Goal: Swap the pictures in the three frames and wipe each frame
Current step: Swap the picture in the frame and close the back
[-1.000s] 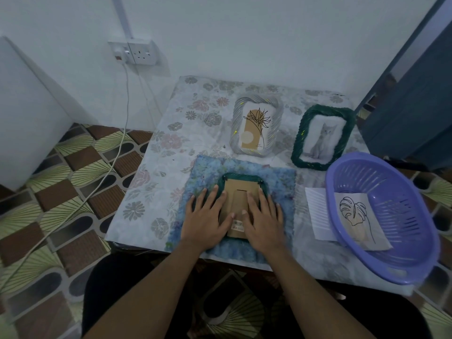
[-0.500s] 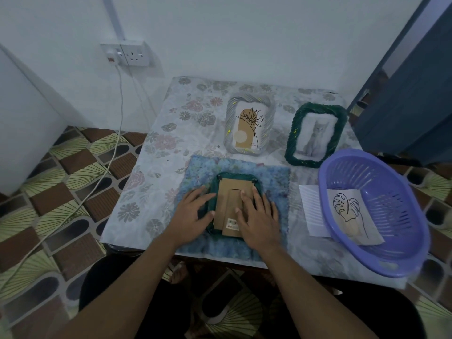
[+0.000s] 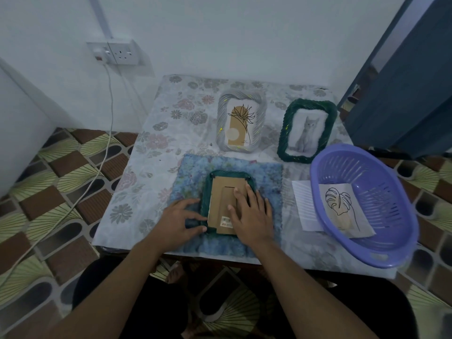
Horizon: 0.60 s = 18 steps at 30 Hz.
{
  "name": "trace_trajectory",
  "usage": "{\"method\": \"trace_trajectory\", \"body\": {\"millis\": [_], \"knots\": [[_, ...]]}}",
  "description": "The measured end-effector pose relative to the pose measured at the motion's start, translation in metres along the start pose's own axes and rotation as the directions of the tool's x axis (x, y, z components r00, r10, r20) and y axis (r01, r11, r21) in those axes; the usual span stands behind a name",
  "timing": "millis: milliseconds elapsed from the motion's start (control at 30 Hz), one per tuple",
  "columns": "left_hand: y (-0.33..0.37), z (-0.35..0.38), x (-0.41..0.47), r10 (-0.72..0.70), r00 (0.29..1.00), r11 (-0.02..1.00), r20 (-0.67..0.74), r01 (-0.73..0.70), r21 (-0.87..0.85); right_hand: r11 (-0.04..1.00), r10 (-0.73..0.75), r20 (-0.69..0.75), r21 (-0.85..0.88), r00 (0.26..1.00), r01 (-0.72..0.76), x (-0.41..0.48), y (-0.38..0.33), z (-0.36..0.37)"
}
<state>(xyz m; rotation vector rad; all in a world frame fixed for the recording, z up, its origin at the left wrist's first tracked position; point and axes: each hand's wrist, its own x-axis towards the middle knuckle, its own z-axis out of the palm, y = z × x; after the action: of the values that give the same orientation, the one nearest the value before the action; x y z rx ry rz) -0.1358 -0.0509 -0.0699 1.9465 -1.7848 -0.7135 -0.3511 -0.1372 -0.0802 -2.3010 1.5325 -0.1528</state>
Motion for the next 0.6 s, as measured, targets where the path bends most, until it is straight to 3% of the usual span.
{"method": "trace_trajectory", "body": {"millis": [167, 400, 467, 600], "knots": [[0.012, -0.008, 0.005, 0.063, 0.997, 0.992, 0.05, -0.068, 0.102, 1.0, 0.003, 0.003, -0.011, 1.0, -0.003, 0.0, 0.0, 0.0], [0.029, -0.014, 0.018, 0.125, 0.955, 0.909, 0.268, -0.219, 0.355, 1.0, -0.001, 0.001, -0.001, 1.0, 0.001, 0.0, 0.0, 0.0], [0.03, -0.015, 0.018, 0.161, 0.959, 0.88, 0.233, -0.246, 0.406, 1.0, 0.003, 0.0, -0.005, 1.0, -0.003, 0.0, 0.001, 0.001], [0.017, -0.003, 0.013, 0.415, 0.907, 0.765, 0.069, -0.388, 0.514, 1.0, 0.003, -0.012, 0.001, 1.0, -0.003, 0.001, 0.001, 0.001]]}}
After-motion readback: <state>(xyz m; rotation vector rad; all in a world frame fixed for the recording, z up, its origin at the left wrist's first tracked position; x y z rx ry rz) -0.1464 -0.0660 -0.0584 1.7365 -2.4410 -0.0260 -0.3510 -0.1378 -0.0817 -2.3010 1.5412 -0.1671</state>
